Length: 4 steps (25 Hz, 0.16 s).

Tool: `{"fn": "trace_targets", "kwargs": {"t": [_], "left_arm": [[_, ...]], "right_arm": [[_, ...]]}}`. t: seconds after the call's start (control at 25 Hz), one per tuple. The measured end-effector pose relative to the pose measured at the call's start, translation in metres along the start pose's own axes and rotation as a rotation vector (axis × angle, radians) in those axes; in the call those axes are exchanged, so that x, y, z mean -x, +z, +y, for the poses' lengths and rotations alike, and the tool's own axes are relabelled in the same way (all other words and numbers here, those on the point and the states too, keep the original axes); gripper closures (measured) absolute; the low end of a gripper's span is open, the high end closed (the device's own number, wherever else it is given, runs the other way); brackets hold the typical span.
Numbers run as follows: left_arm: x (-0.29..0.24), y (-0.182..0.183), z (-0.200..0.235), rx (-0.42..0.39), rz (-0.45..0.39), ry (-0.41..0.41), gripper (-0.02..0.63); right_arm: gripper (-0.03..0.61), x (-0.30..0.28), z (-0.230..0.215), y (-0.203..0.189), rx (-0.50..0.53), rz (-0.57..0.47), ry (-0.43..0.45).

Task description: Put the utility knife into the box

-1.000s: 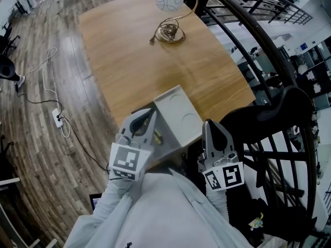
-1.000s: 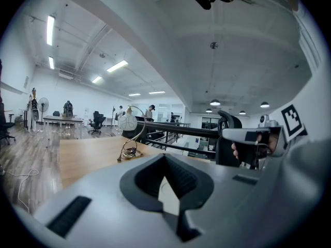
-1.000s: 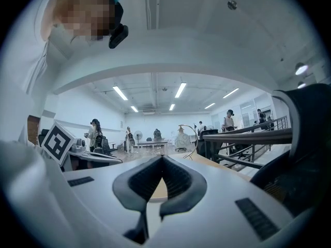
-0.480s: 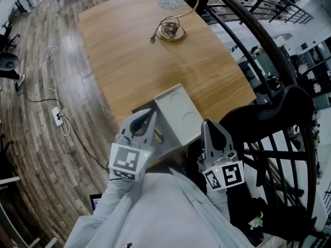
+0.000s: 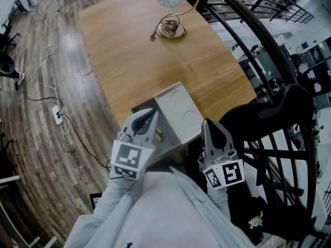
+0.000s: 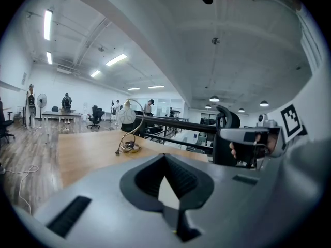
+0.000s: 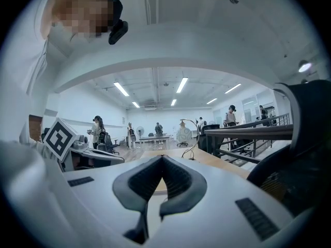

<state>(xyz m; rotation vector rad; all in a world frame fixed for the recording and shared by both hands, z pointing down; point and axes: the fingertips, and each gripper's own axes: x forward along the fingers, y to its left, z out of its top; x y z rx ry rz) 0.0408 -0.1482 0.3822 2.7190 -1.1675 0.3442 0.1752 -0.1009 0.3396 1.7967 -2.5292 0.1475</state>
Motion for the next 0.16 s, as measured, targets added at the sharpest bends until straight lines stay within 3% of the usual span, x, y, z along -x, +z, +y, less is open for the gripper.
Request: {"fn": "trace_targets", "kwargs": {"t": [0.16], "left_arm": [[-0.0026,-0.0002,0.001,0.003,0.008,0.002,0.595]], "right_arm": [[0.561,-0.0017,-0.0035,-0.0006,-0.005,0.002,-0.006]]}}
